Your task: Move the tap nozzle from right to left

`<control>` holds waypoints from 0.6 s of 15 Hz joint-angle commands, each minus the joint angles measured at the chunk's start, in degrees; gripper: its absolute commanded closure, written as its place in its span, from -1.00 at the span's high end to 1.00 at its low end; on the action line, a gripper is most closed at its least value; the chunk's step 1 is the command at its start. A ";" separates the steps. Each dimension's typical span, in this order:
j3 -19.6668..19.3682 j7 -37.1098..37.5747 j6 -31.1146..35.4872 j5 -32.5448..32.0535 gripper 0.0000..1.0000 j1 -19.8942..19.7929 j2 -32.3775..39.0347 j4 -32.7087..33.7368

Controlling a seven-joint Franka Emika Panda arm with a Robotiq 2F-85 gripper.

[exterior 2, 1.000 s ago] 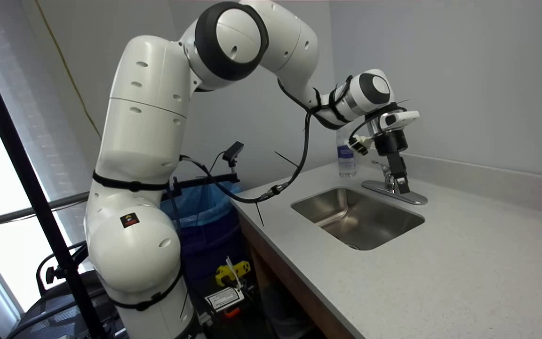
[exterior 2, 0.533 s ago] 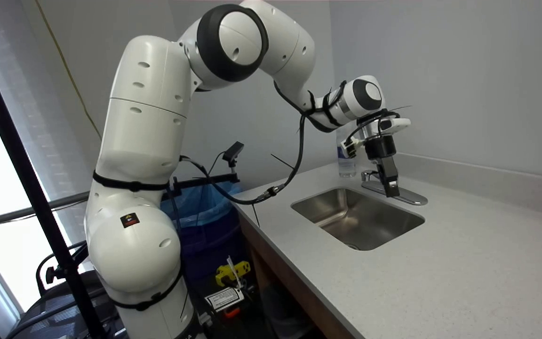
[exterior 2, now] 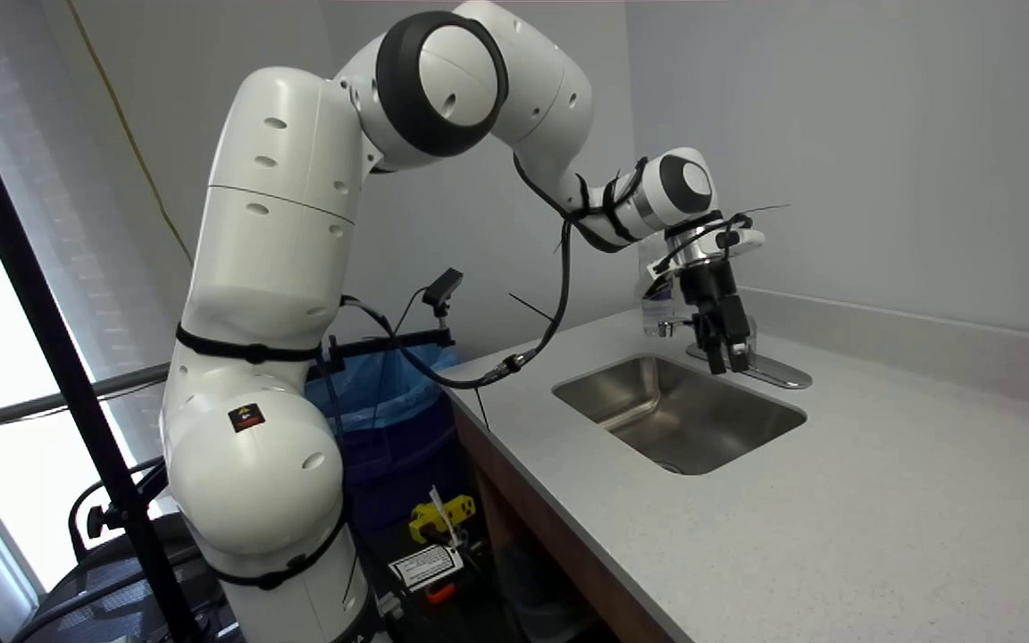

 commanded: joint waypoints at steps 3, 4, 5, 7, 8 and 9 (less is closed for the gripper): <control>2.86 -5.57 1.59 3.52 1.00 1.41 0.07 -0.15; 3.11 -5.42 2.46 3.66 1.00 1.73 0.15 -0.17; 3.34 -5.39 3.02 3.83 1.00 1.99 0.26 -0.09; 3.62 -4.47 5.42 4.02 1.00 2.62 0.55 0.00; 3.62 -4.14 6.69 4.13 1.00 2.88 0.77 0.23; 3.61 -3.57 8.28 4.23 1.00 3.20 0.94 0.30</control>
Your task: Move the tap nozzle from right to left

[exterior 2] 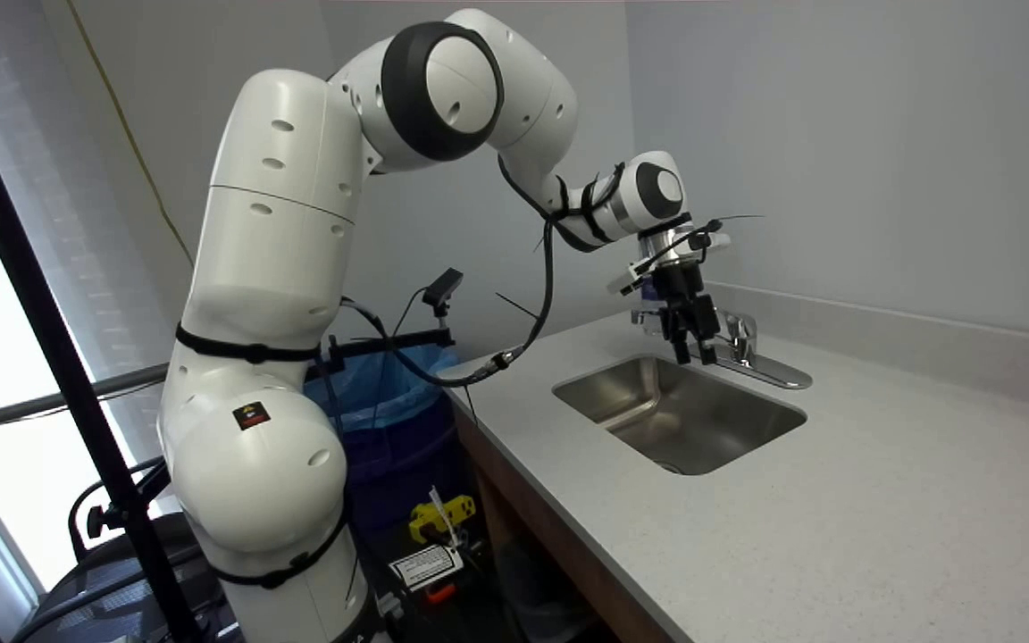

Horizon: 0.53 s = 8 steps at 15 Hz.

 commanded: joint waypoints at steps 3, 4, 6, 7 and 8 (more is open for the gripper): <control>0.34 1.55 8.85 2.09 1.00 2.22 1.11 0.17; 0.24 1.82 10.36 1.98 1.00 2.48 1.33 0.10; 0.04 2.74 14.09 1.82 1.00 2.90 1.77 -0.03; -0.08 3.09 16.08 1.64 1.00 3.13 2.00 -0.09; -0.25 3.63 18.40 1.48 1.00 3.36 2.26 -0.17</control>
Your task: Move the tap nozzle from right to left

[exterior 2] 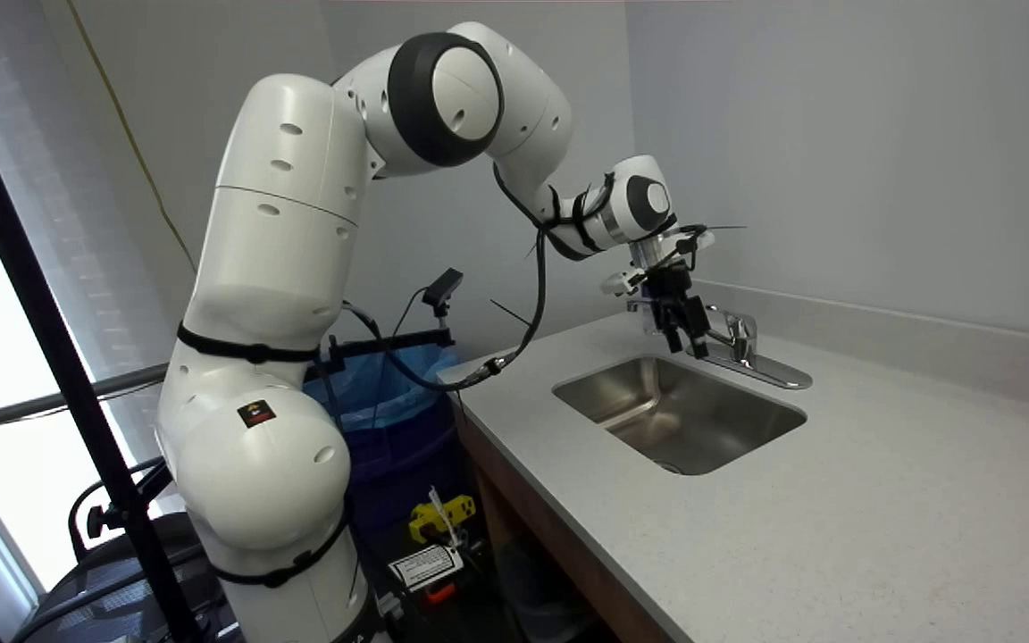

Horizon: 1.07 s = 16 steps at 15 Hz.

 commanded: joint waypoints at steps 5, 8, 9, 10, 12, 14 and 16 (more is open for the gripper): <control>-1.81 4.59 19.05 -0.11 1.00 3.10 2.89 0.04; -3.32 6.15 23.15 -0.15 1.00 4.60 4.63 0.82; -3.91 6.86 24.27 -0.19 1.00 5.11 5.28 1.21; -4.46 7.45 25.15 -0.16 1.00 5.59 5.79 1.46; -5.61 8.68 26.41 -0.07 1.00 6.54 6.80 2.16; -6.56 9.24 27.40 0.16 1.00 7.01 7.59 2.95; -7.06 8.78 28.01 0.26 1.00 7.13 7.76 3.01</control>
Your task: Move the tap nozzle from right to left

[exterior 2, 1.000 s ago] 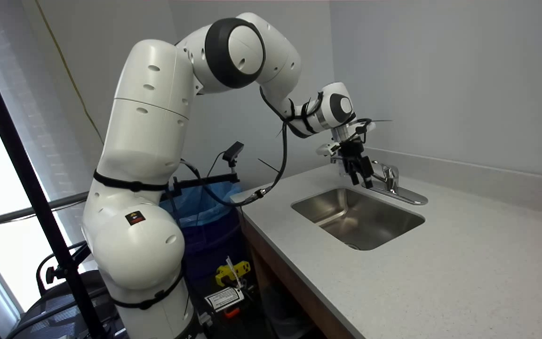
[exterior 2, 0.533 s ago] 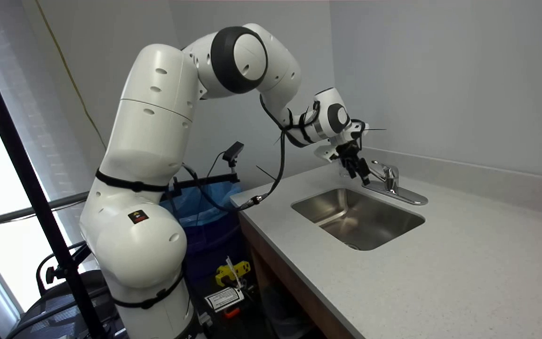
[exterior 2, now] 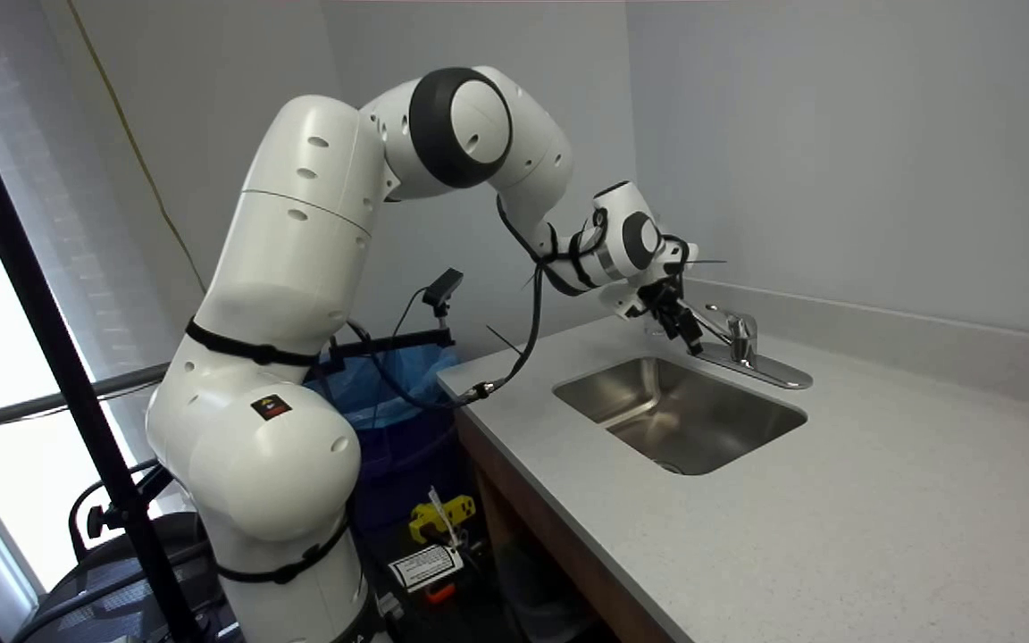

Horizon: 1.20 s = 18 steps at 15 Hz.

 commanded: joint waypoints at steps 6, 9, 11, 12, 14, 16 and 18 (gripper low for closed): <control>-2.83 -1.16 2.70 0.51 1.00 0.33 0.31 1.19; -3.24 -1.88 2.84 0.62 1.00 0.00 0.13 1.21; -3.57 -1.87 2.99 0.77 1.00 -0.11 0.13 1.45; -3.79 -1.53 3.28 0.76 1.00 -0.08 0.14 1.49; -4.05 -1.42 3.63 0.75 1.00 -0.10 0.10 1.56; -3.98 -1.41 3.85 1.19 1.00 -0.30 -0.16 1.59; -3.74 -1.60 4.07 1.58 1.00 -0.56 -0.65 1.33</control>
